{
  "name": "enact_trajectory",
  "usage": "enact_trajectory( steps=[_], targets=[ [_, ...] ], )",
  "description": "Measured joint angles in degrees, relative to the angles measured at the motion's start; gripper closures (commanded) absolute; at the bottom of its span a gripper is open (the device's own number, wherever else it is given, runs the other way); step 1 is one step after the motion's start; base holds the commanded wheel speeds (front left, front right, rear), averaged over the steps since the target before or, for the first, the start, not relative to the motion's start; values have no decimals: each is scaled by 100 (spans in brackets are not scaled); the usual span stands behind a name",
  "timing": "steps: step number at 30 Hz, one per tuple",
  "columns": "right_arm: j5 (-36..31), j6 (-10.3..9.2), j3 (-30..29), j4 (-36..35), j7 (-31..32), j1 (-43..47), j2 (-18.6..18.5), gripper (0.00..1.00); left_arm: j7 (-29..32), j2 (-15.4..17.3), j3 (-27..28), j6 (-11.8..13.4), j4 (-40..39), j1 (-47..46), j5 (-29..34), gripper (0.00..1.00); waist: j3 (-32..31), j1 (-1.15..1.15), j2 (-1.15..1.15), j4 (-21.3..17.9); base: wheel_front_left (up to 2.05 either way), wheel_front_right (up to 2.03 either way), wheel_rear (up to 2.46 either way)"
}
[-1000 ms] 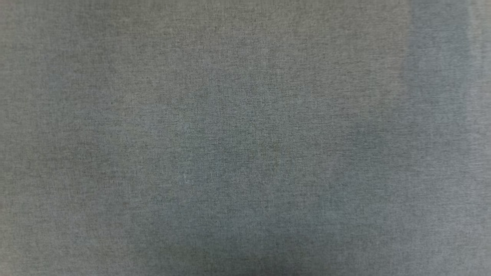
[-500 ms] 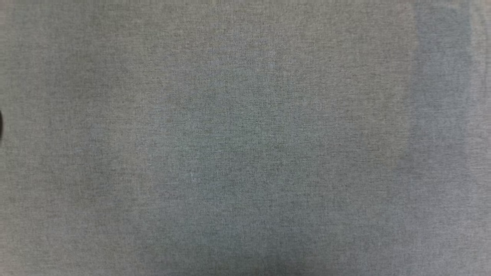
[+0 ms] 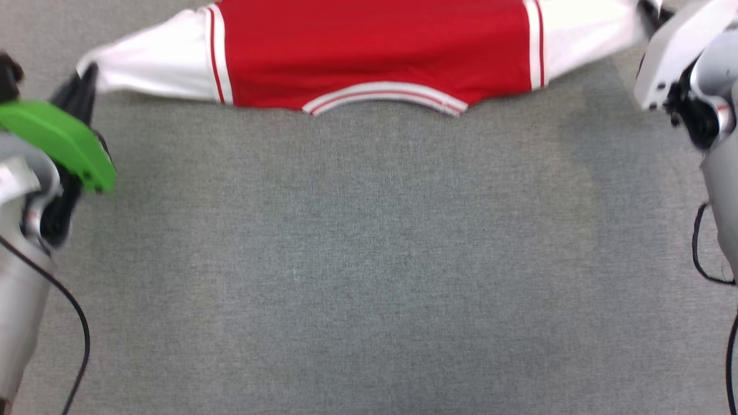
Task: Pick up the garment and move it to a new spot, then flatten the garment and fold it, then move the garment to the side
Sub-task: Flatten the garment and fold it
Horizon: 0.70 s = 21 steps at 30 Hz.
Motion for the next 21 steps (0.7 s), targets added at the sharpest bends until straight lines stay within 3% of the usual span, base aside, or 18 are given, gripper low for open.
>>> enact_trajectory(
  steps=[8,21],
  targets=[
    [915,7,403,-114,398,1247,-428,100,458,142,-93,327,-665,1769,-391,100,-963,0,0,16,0,0,0],
    [1894,7,505,-954,1280,2783,-1005,100,980,520,-170,1025,-2280,3664,-800,100,-1857,0,0,107,0,0,0]
  ],
)
